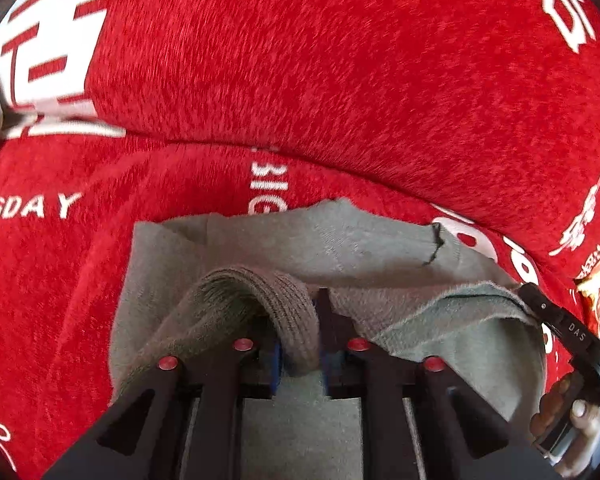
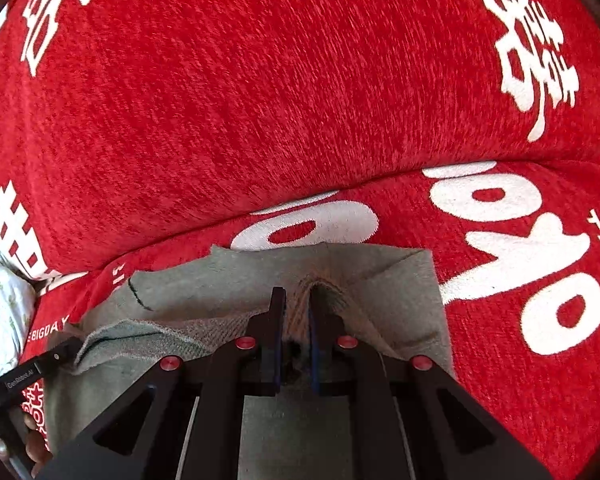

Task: Fold small clothes
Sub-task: 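Open both tools and release the folded hem, then move both open tools over the folded grey sweater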

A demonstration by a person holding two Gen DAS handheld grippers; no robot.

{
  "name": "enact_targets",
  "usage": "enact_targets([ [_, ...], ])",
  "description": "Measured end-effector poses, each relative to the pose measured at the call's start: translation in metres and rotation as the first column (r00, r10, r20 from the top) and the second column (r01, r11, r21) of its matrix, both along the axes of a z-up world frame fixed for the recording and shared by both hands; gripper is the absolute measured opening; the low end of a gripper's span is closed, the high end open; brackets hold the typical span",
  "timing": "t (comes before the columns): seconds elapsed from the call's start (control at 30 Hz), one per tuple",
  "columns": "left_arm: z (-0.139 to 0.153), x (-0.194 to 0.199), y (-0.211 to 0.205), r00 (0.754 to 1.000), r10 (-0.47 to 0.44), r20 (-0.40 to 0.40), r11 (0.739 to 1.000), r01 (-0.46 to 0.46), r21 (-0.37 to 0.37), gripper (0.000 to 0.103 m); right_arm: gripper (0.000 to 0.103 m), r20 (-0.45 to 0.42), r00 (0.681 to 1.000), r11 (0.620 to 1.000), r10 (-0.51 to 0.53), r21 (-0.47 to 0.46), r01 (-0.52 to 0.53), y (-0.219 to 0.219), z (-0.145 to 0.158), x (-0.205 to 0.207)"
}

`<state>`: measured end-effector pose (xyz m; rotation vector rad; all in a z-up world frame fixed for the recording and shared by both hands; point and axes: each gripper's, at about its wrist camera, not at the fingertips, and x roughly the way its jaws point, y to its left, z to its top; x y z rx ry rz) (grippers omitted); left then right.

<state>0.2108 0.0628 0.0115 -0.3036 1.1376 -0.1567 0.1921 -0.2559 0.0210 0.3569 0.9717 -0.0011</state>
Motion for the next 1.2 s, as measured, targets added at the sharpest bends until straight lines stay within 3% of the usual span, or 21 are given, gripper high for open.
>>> enact_targets([
  [0.03, -0.003, 0.002, 0.001, 1.000, 0.000, -0.011, 1.000, 0.000, -0.024, 0.036, 0.015, -0.001, 1.000, 1.000, -0.009, 0.013, 0.009, -0.001, -0.002, 0.001],
  [0.07, -0.005, 0.004, 0.001, 1.000, 0.000, -0.014, 0.999, -0.001, -0.047, 0.045, 0.025, -0.003, 1.000, 0.999, -0.018, 0.026, 0.018, -0.003, -0.003, 0.002],
  [0.1, -0.006, 0.005, 0.002, 1.000, 0.003, -0.012, 0.998, -0.004, -0.060, 0.060, 0.042, -0.007, 1.000, 0.999, -0.027, 0.045, 0.027, -0.006, -0.005, 0.003],
  [0.13, -0.005, 0.006, 0.002, 1.000, 0.015, -0.001, 0.997, -0.015, -0.070, 0.069, 0.052, -0.007, 0.999, 0.998, -0.037, 0.058, 0.037, -0.009, -0.006, 0.004],
  [0.17, -0.003, 0.006, 0.003, 0.999, 0.032, 0.011, 0.997, -0.031, -0.065, 0.074, 0.071, 0.003, 0.999, 0.997, -0.054, 0.063, 0.054, -0.012, -0.005, 0.003],
  [0.2, 0.000, 0.007, 0.005, 0.999, 0.045, 0.014, 0.998, -0.044, -0.055, 0.081, 0.077, 0.024, 0.997, 0.996, -0.070, 0.061, 0.068, -0.015, -0.002, 0.001],
  [0.3, 0.009, 0.007, 0.018, 0.997, 0.072, 0.013, 0.990, -0.070, -0.123, 0.082, 0.077, 0.075, 0.995, 0.998, -0.062, 0.039, 0.059, -0.017, 0.010, -0.006],
  [0.37, 0.017, 0.001, 0.034, 0.994, 0.108, 0.026, 0.969, -0.099, -0.225, 0.082, 0.077, 0.093, 0.996, 1.000, 0.001, -0.001, -0.001, -0.007, 0.018, -0.008],
  [0.4, 0.021, -0.003, 0.035, 0.991, 0.122, 0.050, 0.966, -0.107, -0.235, 0.082, 0.077, 0.099, 0.994, 0.998, 0.055, -0.030, -0.052, 0.003, 0.020, -0.008],
  [0.5, 0.020, -0.007, 0.012, 0.996, 0.043, 0.074, 0.990, -0.033, -0.137, 0.082, 0.077, 0.090, 0.977, 0.974, 0.196, -0.137, -0.183, 0.037, 0.019, -0.003],
  [0.57, 0.009, -0.006, -0.012, 0.997, -0.042, 0.063, 0.999, 0.043, -0.007, 0.082, 0.077, 0.060, 0.966, 0.958, 0.250, -0.161, -0.237, 0.051, 0.013, 0.002],
  [0.67, -0.014, 0.004, -0.020, 0.999, -0.035, 0.037, 0.990, 0.030, 0.140, 0.082, 0.077, -0.028, 0.971, 0.946, 0.238, -0.218, -0.238, 0.053, -0.007, 0.014],
  [0.77, -0.024, 0.007, -0.016, 0.999, -0.032, 0.037, 0.984, 0.025, 0.174, 0.082, 0.076, -0.089, 0.984, 0.960, 0.152, -0.225, -0.168, 0.030, -0.026, 0.020],
  [0.8, -0.023, 0.007, -0.018, 0.998, -0.043, 0.041, 0.981, 0.035, 0.191, 0.082, 0.076, -0.067, 0.988, 0.969, 0.140, -0.194, -0.150, 0.021, -0.025, 0.018],
  [0.9, -0.015, -0.002, -0.020, 0.997, -0.050, 0.053, 0.976, 0.038, 0.214, 0.082, 0.077, -0.051, 0.993, 0.968, 0.106, -0.222, -0.115, 0.020, -0.015, 0.006],
  [1.03, 0.000, -0.030, -0.023, 0.994, -0.052, 0.093, 0.987, 0.037, 0.156, 0.082, 0.077, 0.021, 0.988, 0.971, 0.152, -0.191, -0.145, 0.039, 0.005, -0.026],
  [1.2, 0.006, -0.074, -0.042, 0.985, -0.103, 0.141, 0.977, 0.073, 0.203, 0.082, 0.079, 0.054, 0.966, 0.937, 0.253, -0.260, -0.232, 0.083, 0.009, -0.070],
])
